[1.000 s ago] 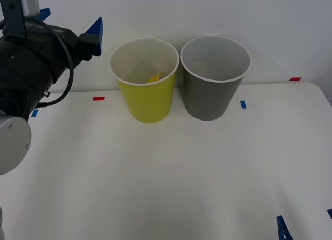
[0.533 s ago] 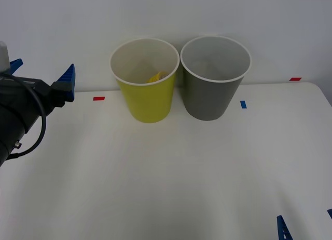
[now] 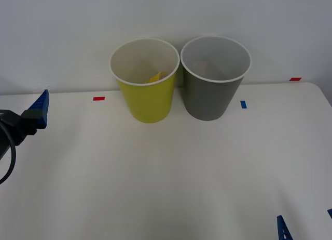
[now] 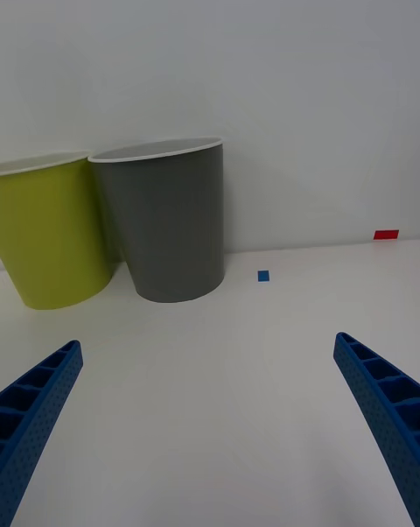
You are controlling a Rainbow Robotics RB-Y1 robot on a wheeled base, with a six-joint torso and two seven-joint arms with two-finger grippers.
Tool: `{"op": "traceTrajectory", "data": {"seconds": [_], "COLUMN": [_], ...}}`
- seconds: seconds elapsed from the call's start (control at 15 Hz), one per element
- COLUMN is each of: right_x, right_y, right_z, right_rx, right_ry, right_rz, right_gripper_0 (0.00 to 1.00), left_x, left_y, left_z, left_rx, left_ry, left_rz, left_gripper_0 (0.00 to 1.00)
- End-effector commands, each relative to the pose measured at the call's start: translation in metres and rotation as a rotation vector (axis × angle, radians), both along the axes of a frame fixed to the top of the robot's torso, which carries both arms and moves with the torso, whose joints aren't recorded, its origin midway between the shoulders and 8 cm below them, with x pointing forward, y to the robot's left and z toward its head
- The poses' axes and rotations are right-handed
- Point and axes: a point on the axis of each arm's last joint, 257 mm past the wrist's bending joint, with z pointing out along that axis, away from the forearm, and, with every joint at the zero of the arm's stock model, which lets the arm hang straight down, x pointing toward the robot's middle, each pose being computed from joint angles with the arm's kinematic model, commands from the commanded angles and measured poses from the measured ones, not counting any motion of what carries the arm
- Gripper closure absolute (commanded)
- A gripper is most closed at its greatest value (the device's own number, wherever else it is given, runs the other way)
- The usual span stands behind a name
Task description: Put cans in the gray bin and PET bottles in the light green bin.
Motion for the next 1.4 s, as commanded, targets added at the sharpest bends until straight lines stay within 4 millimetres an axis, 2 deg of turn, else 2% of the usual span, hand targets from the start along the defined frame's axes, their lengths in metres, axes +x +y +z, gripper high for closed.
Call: {"op": "traceTrajectory", "data": {"seconds": [0.07, 0.2, 0.4, 0.73, 0.93, 1.13, 1.2, 1.4], "right_x": [0.0, 0.0, 0.0, 0.0, 0.0, 0.0, 0.0, 0.0], "right_y": [0.0, 0.0, 0.0, 0.0, 0.0, 0.0, 0.0, 0.0], "right_z": [0.0, 0.0, 0.0, 0.0, 0.0, 0.0, 0.0, 0.0], "right_rx": [0.0, 0.0, 0.0, 0.0, 0.0, 0.0, 0.0, 0.0], "right_ry": [0.0, 0.0, 0.0, 0.0, 0.0, 0.0, 0.0, 0.0], "right_rz": [0.0, 0.0, 0.0, 0.0, 0.0, 0.0, 0.0, 0.0], "right_gripper_0": [0.0, 0.0, 0.0, 0.0, 0.0, 0.0, 0.0, 0.0], "left_x": [-0.006, -0.007, -0.024, -0.061, -0.084, -0.118, -0.135, -0.17], "left_y": [-0.001, 0.004, 0.012, 0.002, -0.003, -0.006, -0.006, -0.01], "left_z": [0.008, -0.014, -0.045, -0.076, -0.103, -0.126, -0.131, -0.139], "left_rx": [0.032, 0.034, 0.02, -0.022, 0.026, 0.009, 0.003, -0.001], "left_ry": [-0.14, -0.196, -0.154, -0.152, -0.214, -0.193, -0.177, -0.15], "left_rz": [-0.009, 0.0, 0.024, 0.03, 0.027, 0.04, 0.047, 0.061], "left_gripper_0": [0.0, 0.0, 0.0, 0.0, 0.0, 0.0, 0.0, 0.0]}}
